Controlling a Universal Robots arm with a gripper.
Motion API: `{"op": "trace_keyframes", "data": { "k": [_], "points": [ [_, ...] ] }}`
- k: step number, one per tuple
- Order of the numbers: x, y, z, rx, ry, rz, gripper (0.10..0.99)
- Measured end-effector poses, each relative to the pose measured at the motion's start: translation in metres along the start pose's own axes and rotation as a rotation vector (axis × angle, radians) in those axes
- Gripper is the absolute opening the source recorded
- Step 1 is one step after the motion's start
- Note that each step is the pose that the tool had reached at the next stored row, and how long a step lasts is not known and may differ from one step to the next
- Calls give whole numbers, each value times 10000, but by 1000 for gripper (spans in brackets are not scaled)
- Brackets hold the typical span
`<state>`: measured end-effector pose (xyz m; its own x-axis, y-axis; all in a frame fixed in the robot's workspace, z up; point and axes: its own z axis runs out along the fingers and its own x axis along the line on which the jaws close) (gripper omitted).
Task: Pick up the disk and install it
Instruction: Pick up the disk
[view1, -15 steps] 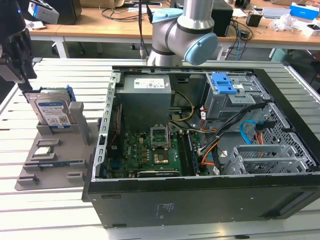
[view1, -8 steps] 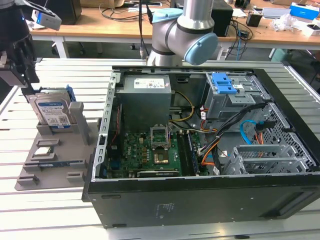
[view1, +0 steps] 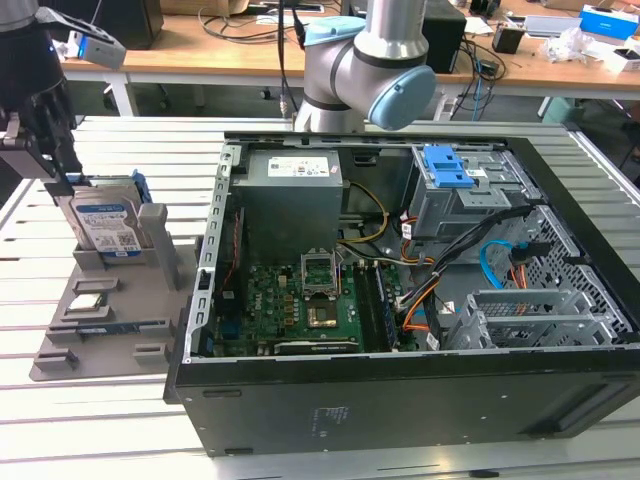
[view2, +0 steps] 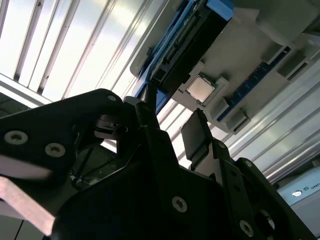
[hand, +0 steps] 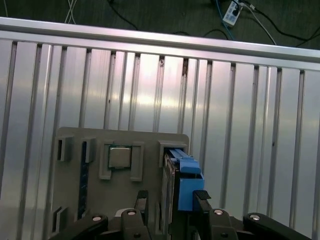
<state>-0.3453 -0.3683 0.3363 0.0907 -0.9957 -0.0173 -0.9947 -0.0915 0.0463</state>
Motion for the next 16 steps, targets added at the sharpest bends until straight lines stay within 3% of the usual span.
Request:
{"op": "trace_keyframes", "data": {
  "k": [11, 16],
  "points": [
    [2, -8, 81, -12, 5, -1, 482],
    [-2, -16, 84, -49, 28, 0, 482]
  ]
}}
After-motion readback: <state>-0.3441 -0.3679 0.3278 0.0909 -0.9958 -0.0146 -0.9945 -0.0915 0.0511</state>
